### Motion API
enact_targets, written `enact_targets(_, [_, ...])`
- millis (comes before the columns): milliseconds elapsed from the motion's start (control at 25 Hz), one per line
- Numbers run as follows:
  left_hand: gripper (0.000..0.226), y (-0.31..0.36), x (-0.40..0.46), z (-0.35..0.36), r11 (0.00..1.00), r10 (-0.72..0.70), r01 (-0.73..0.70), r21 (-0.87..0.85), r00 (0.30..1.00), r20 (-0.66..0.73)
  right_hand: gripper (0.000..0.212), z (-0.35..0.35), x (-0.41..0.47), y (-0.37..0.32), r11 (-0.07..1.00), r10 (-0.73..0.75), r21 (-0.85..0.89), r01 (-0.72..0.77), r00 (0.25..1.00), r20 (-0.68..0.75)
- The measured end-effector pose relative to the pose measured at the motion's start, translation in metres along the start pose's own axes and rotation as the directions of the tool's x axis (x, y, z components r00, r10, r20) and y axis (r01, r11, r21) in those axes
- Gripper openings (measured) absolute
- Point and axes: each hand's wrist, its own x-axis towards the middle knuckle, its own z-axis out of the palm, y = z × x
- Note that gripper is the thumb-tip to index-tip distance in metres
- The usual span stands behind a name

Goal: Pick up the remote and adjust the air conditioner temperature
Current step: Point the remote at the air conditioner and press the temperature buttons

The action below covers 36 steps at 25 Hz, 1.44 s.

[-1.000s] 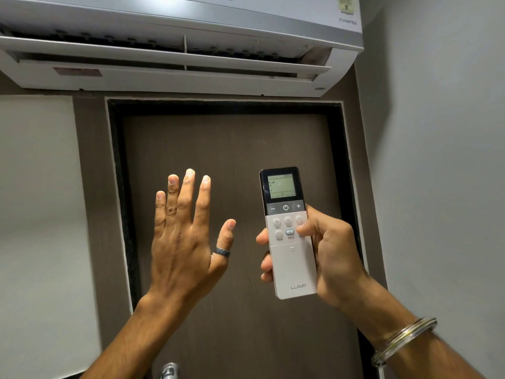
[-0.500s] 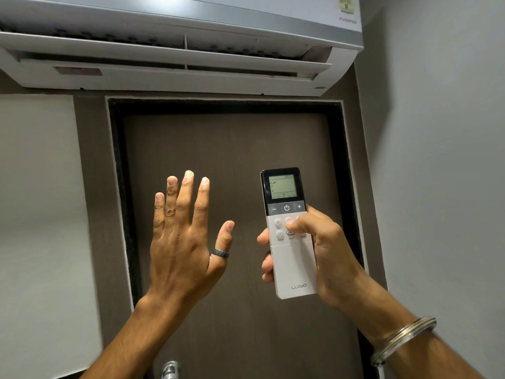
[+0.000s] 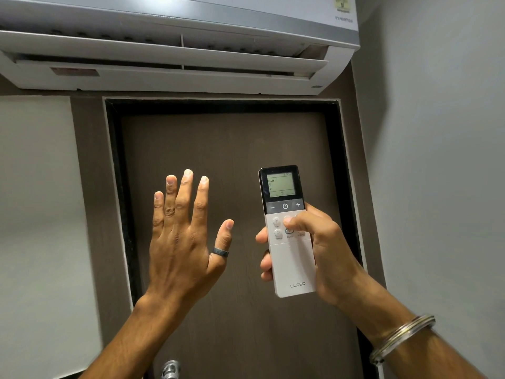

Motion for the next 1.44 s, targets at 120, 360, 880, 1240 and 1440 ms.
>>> enact_targets(120, [0.079, 0.0006, -0.0005, -0.0003, 1.0, -0.002, 0.002, 0.0, 1.0, 0.006, 0.044, -0.0001, -0.0005, -0.0005, 1.0, -0.002, -0.008, 0.002, 1.0, -0.006])
enact_targets(360, [0.079, 0.0023, -0.0008, -0.001, 1.0, -0.007, 0.007, -0.004, 1.0, 0.011, 0.052, 0.0012, -0.0004, -0.0013, 1.0, 0.018, 0.006, -0.018, 1.0, -0.015])
enact_targets(880, [0.079, 0.0037, 0.0005, 0.0019, 1.0, -0.004, 0.004, -0.006, 1.0, -0.003, 0.033, -0.0032, -0.0014, -0.0007, 0.998, -0.004, 0.063, 0.003, 1.0, 0.024])
enact_targets(1240, [0.079, 0.0062, 0.0036, 0.0011, 1.0, 0.001, -0.001, -0.002, 1.0, -0.004, 0.036, -0.0036, 0.0001, -0.0017, 0.998, -0.005, 0.059, 0.006, 1.0, -0.001])
enact_targets(1440, [0.079, 0.0049, 0.0044, 0.0005, 1.0, -0.001, 0.001, 0.001, 1.0, -0.003, 0.044, -0.0048, -0.0001, -0.0008, 1.0, 0.005, 0.023, -0.005, 1.0, -0.009])
